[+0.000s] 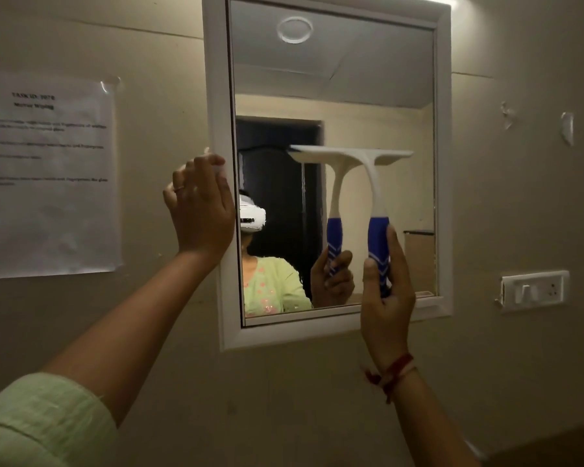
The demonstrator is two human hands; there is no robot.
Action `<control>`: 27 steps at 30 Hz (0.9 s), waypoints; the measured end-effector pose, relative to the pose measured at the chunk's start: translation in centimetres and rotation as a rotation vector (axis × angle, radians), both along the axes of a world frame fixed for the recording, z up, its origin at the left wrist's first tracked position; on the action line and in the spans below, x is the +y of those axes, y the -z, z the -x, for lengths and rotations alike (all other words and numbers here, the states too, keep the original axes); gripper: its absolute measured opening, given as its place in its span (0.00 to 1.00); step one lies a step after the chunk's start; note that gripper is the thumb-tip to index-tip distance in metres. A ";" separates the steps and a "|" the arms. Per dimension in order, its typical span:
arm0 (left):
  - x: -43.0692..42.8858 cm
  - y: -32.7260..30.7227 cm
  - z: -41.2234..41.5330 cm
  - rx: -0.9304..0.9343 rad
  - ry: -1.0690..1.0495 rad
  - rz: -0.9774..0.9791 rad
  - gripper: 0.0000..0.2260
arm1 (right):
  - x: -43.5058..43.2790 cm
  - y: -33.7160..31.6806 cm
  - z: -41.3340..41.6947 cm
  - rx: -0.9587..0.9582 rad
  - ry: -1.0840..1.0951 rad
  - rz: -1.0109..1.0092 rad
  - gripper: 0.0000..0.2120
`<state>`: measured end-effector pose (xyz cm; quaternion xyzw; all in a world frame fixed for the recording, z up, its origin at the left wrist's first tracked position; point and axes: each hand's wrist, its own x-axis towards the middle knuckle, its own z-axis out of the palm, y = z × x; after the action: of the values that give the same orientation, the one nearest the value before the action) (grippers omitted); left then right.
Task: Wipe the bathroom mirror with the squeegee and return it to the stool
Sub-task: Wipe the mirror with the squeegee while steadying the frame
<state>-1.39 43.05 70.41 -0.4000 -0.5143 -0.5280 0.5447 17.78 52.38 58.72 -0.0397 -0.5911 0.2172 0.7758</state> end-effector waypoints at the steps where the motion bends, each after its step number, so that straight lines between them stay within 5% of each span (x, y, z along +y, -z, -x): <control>1: 0.0 0.0 0.0 0.001 -0.002 -0.001 0.09 | 0.2 0.1 0.0 0.002 0.010 -0.003 0.23; 8: 0.0 0.0 -0.2 -0.013 -0.063 -0.003 0.10 | -0.7 10.5 -0.1 -0.061 0.036 0.160 0.26; 15: -0.1 0.1 -0.2 -0.025 -0.035 -0.006 0.11 | 0.2 3.8 -0.1 -0.037 -0.010 0.069 0.24; 22: -0.2 0.2 -0.4 -0.044 0.016 0.006 0.12 | -1.3 11.9 -0.4 -0.115 0.014 0.149 0.28; 27: 0.0 0.2 -0.3 -0.043 0.026 -0.005 0.12 | -1.0 7.6 -1.3 -0.124 -0.035 0.113 0.25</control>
<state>-1.09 43.05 70.26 -0.3939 -0.5194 -0.5447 0.5276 19.08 51.41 51.17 -0.0863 -0.6255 0.2608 0.7303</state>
